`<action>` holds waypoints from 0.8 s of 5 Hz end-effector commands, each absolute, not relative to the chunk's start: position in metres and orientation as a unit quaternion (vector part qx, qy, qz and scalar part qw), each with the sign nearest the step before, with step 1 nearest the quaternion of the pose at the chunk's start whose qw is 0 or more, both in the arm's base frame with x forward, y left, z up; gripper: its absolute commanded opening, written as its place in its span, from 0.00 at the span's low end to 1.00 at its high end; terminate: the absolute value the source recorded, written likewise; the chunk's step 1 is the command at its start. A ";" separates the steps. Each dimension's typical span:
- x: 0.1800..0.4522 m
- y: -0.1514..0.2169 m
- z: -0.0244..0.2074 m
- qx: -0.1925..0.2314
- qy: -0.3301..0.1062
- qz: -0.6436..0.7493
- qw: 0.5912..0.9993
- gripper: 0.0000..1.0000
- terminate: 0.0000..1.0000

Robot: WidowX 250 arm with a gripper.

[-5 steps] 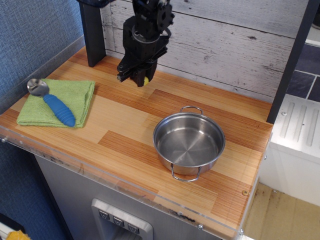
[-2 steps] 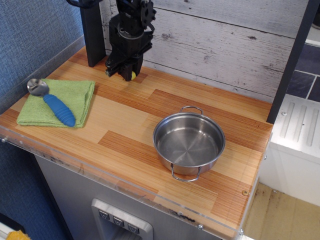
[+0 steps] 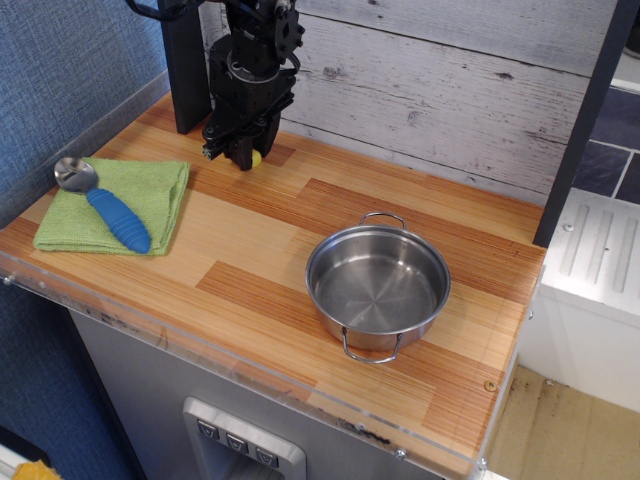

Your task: Pick up the yellow stick and place it behind the green cloth

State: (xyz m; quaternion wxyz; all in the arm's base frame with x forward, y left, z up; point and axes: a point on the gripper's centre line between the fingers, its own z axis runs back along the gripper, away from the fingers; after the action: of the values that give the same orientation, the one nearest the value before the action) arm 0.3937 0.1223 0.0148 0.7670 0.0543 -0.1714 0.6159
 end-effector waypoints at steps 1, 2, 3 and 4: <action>0.397 0.115 0.034 0.036 -0.193 0.610 0.768 1.00 0.00; 0.399 0.113 0.041 0.036 -0.201 0.597 0.776 1.00 0.00; 0.401 0.109 0.052 0.034 -0.212 0.585 0.782 1.00 0.00; 0.398 0.105 0.063 0.027 -0.220 0.578 0.786 1.00 0.00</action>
State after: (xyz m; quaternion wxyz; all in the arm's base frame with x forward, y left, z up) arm 0.3999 0.1034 0.0395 0.7911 0.0411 -0.1923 0.5792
